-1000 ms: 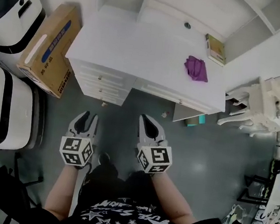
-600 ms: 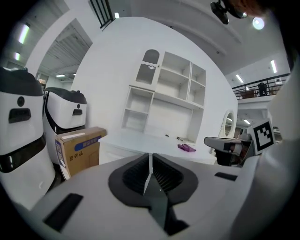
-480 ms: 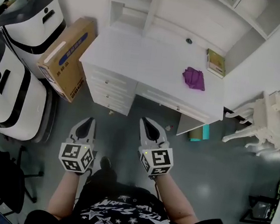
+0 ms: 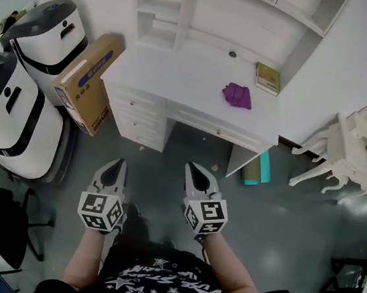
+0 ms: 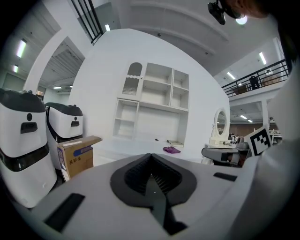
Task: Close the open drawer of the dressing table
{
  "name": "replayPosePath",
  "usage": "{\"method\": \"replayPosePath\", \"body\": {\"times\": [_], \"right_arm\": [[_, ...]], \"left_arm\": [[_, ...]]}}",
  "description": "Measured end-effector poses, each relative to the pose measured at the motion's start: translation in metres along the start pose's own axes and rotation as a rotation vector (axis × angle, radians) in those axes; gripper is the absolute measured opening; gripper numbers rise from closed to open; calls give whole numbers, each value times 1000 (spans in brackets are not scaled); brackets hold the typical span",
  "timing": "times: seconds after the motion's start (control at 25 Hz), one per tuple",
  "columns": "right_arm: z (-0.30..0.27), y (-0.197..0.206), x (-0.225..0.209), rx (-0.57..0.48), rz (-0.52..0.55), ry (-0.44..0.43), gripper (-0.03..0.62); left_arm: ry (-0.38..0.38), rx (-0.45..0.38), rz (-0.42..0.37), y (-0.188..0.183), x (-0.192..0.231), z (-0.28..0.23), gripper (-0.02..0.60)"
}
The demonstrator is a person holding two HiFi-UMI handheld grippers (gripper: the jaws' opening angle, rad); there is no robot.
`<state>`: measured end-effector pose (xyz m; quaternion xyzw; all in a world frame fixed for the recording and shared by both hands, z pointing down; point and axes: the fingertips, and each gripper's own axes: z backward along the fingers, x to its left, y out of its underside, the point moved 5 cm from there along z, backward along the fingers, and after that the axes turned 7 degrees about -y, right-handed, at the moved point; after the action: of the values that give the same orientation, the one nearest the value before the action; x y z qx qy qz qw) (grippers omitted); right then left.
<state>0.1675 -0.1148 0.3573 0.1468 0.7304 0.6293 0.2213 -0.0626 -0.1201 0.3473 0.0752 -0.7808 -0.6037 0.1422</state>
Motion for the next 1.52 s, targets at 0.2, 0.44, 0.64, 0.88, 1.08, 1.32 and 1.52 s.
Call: {"method": "replayPosePath", "body": {"times": [0.2, 0.44, 0.64, 0.88, 1.08, 1.32, 1.52], "right_arm": [[41, 5, 11, -10, 14, -44, 2], [65, 4, 33, -33, 33, -145, 3], [67, 11, 49, -22, 39, -184, 3], [75, 22, 60, 10, 36, -149, 3], [85, 29, 81, 76, 90, -117, 2], [93, 29, 133, 68, 116, -185, 2], [115, 33, 169, 67, 121, -206, 3]], "left_arm": [[30, -80, -10, 0, -36, 44, 9], [-23, -109, 12, 5, -53, 86, 9], [-33, -101, 9, 10, -53, 109, 9], [-8, -81, 31, 22, -48, 118, 9], [26, -77, 26, 21, -49, 137, 9], [26, -85, 29, 26, -34, 180, 9], [29, -80, 28, 34, -27, 215, 9]]}}
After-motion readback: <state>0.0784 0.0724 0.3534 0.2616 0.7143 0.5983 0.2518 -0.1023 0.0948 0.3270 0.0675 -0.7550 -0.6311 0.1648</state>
